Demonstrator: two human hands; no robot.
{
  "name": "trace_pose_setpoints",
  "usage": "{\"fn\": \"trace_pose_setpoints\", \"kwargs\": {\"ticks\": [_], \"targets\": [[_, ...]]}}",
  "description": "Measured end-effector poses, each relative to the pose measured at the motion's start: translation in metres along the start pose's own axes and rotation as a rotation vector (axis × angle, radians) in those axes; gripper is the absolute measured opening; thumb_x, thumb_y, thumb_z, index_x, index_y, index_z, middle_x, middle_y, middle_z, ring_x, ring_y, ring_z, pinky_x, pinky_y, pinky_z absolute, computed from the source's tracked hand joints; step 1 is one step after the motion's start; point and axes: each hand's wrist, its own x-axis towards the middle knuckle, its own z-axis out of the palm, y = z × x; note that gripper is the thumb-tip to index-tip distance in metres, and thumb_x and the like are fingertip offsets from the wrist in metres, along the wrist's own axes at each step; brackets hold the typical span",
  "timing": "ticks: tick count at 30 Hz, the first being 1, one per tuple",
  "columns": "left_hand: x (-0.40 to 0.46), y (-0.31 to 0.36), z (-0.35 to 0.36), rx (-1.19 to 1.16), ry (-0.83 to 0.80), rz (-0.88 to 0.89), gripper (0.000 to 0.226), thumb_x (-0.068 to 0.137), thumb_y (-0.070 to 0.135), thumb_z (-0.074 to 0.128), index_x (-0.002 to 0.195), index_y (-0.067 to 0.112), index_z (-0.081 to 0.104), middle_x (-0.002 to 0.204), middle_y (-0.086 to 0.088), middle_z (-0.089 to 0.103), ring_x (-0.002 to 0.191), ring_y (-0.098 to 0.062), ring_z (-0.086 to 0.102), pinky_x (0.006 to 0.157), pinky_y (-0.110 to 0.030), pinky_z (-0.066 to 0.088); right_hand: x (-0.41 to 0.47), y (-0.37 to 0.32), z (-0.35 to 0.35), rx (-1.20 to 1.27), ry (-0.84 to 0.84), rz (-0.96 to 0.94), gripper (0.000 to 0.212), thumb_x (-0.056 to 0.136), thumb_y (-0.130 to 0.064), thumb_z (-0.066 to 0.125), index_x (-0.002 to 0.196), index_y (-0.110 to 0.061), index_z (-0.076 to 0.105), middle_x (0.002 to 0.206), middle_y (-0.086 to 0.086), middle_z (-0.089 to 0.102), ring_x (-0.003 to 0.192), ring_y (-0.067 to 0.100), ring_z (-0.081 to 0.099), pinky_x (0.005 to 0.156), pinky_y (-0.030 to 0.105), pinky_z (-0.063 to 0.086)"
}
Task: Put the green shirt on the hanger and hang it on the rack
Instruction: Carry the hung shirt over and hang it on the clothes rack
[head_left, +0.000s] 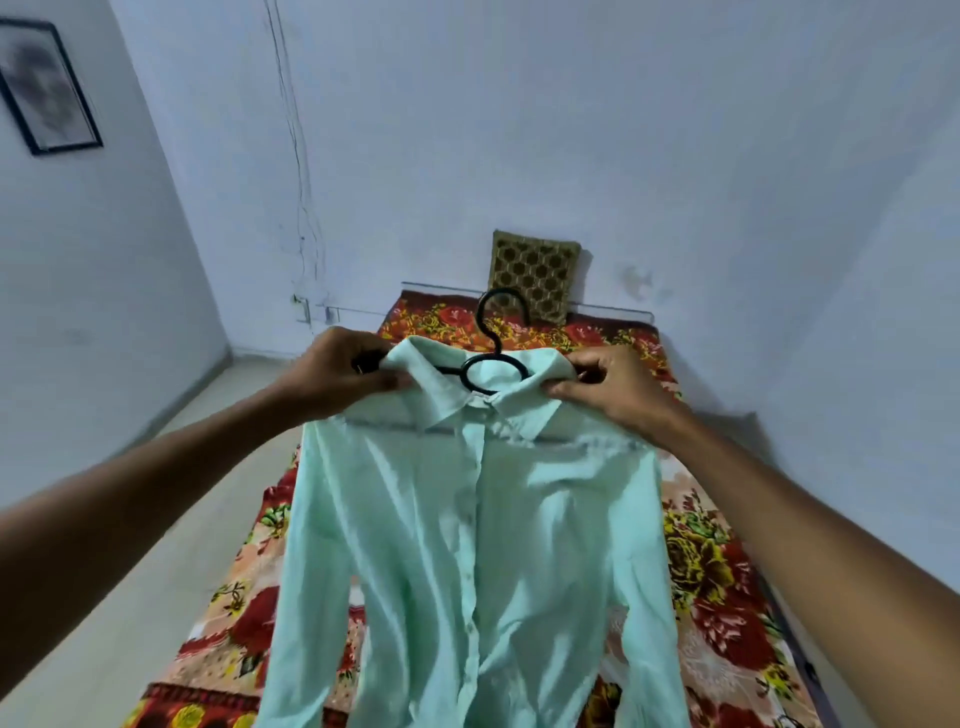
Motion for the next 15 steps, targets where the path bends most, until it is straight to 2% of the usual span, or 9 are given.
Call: {"fn": "trace_pose_setpoints", "kwargs": {"ticks": [3, 7, 10, 13, 15], "targets": [[-0.025, 0.043, -0.033, 0.009, 0.069, 0.052, 0.035, 0.074, 0.048, 0.078, 0.078, 0.013, 0.071, 0.069, -0.012, 0.065, 0.064, -0.011, 0.052, 0.057, -0.038, 0.047, -0.025, -0.063, -0.015, 0.011, -0.038, -0.017, 0.035, 0.077, -0.031, 0.088, 0.111, -0.028, 0.078, 0.099, -0.014, 0.079, 0.091, 0.003, 0.074, 0.075, 0.021, 0.059], [-0.064, 0.103, -0.087, 0.035, 0.106, 0.157, 0.011, 0.081, 0.018, 0.085, 0.087, 0.016, 0.076, 0.08, -0.008, 0.073, 0.071, -0.013, 0.061, 0.067, -0.039, 0.054, -0.059, -0.144, -0.027, -0.035, -0.042, -0.041, 0.017, 0.08, -0.016, 0.086, 0.093, -0.023, 0.079, 0.074, -0.021, 0.075, 0.067, -0.01, 0.064, 0.061, 0.009, 0.047], [-0.089, 0.142, -0.131, 0.074, 0.121, 0.157, 0.013, 0.08, 0.019, 0.087, 0.09, 0.015, 0.079, 0.082, -0.008, 0.077, 0.071, -0.016, 0.068, 0.067, -0.036, 0.055, -0.082, -0.195, -0.036, -0.03, 0.064, -0.079, 0.017, 0.079, -0.012, 0.087, 0.088, -0.023, 0.078, 0.07, -0.02, 0.074, 0.066, -0.01, 0.063, 0.062, 0.012, 0.049], [-0.109, 0.169, -0.166, 0.08, 0.107, 0.14, 0.01, 0.078, 0.019, 0.088, 0.085, 0.02, 0.081, 0.076, 0.004, 0.077, 0.066, -0.001, 0.064, 0.063, -0.024, 0.053, -0.102, -0.236, -0.046, -0.008, 0.134, -0.124, 0.013, 0.079, -0.015, 0.088, 0.083, -0.024, 0.079, 0.071, -0.016, 0.074, 0.066, -0.004, 0.062, 0.062, 0.017, 0.051], [-0.119, 0.186, -0.181, 0.097, 0.113, 0.143, 0.016, 0.078, 0.016, 0.088, 0.077, 0.028, 0.077, 0.064, 0.017, 0.072, 0.058, 0.007, 0.059, 0.059, -0.014, 0.048, -0.111, -0.26, -0.052, -0.015, 0.166, -0.151, 0.01, 0.079, -0.021, 0.088, 0.079, -0.015, 0.08, 0.073, -0.006, 0.072, 0.068, 0.002, 0.059, 0.062, 0.023, 0.048]]}}
